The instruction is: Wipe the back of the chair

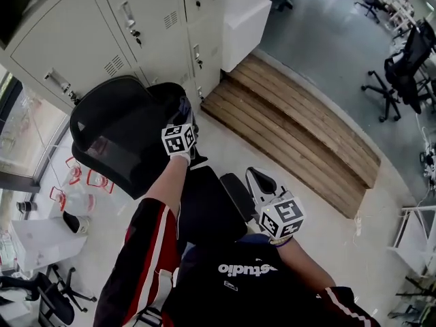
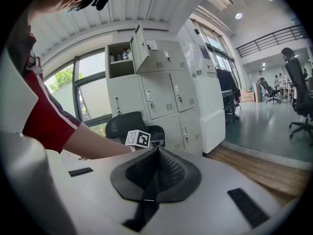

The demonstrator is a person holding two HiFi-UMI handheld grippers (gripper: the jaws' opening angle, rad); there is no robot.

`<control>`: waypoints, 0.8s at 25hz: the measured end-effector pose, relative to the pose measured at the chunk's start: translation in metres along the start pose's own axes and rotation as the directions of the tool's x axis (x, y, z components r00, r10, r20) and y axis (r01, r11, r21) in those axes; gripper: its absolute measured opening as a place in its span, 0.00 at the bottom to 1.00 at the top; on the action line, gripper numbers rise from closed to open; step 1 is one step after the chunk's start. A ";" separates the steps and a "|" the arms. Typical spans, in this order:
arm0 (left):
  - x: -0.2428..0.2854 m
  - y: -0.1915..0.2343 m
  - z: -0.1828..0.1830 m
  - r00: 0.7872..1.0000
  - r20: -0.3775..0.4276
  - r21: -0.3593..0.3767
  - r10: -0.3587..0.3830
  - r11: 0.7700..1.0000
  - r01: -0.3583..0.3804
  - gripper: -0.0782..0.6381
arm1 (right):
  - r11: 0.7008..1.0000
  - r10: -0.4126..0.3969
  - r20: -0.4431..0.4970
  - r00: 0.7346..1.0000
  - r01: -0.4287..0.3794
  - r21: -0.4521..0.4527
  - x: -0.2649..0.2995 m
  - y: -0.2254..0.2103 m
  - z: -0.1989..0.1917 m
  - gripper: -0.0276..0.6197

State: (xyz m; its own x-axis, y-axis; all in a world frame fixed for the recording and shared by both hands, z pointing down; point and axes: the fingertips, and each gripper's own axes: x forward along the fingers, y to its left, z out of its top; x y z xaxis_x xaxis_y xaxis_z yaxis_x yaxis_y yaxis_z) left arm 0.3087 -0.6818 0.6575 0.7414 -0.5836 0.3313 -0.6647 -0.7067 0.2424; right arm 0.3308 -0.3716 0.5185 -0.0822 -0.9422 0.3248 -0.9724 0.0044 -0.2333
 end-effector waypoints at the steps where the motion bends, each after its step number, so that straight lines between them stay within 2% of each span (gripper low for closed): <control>1: -0.003 -0.004 0.001 1.000 0.010 0.001 -0.012 1.000 0.012 0.19 | 1.000 0.000 -0.001 1.000 0.000 0.002 -0.002 0.001 -0.001 0.06; 5: -0.030 -0.002 0.004 0.999 0.029 0.010 -0.019 1.000 0.019 0.19 | 1.000 0.025 -0.003 1.000 -0.025 0.000 -0.007 0.017 -0.004 0.06; 9: -0.074 0.026 0.003 0.999 0.040 0.012 0.014 1.000 -0.015 0.19 | 0.997 0.070 0.001 0.998 -0.070 -0.017 -0.002 0.047 -0.005 0.06; 13: -0.137 0.075 -0.011 0.996 0.038 0.032 0.086 0.996 -0.088 0.19 | 0.988 0.144 -0.011 0.989 -0.145 -0.045 0.013 0.097 -0.010 0.06; 17: -0.206 0.131 -0.035 0.986 0.033 -0.003 0.165 0.986 -0.165 0.19 | 0.969 0.231 -0.032 0.972 -0.233 -0.079 0.027 0.155 -0.019 0.06; 20: -0.259 0.180 -0.053 0.970 0.027 -0.034 0.243 0.970 -0.242 0.19 | 0.953 0.281 -0.053 0.958 -0.285 -0.104 0.035 0.195 -0.026 0.06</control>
State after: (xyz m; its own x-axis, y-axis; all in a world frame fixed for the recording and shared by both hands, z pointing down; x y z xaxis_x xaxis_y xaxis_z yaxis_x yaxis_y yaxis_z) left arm -0.0079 -0.6364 0.6636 0.5603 -0.7483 0.3553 -0.8269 -0.5307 0.1862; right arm 0.1325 -0.3945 0.5086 -0.3634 -0.8839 0.2945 -0.9259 0.3076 -0.2192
